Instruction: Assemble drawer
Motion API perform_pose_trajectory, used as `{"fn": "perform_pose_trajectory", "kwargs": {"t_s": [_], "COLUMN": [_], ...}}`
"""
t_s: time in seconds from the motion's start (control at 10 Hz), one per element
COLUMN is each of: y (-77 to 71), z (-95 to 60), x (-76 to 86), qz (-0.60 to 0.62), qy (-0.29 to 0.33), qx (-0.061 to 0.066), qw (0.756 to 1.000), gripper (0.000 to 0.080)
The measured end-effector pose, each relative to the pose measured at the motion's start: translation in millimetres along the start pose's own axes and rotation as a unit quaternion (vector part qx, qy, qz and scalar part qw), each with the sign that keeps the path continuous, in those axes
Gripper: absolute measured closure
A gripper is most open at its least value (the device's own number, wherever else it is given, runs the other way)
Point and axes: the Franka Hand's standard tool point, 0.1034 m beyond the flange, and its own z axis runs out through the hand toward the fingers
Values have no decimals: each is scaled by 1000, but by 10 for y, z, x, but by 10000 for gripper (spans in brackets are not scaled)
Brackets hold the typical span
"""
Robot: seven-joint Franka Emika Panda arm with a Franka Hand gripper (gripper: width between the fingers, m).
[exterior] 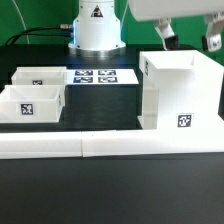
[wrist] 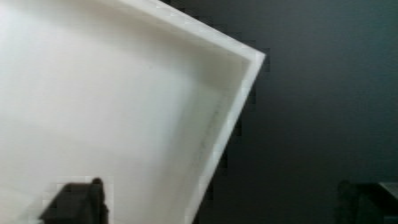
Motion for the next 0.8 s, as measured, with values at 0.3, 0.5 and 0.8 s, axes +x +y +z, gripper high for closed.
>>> {"fn": "perform_pose_trajectory", "kwargs": {"t_s": [0.3, 0.5, 0.8], "y": [156, 309, 368], "z": [63, 38, 1], "x": [-10, 32, 101], "qz": [-148, -307, -429], "qy": [-7, -31, -43], "qx": [-45, -82, -80], "qw": [988, 948, 899], "gripper": [151, 151, 151]}}
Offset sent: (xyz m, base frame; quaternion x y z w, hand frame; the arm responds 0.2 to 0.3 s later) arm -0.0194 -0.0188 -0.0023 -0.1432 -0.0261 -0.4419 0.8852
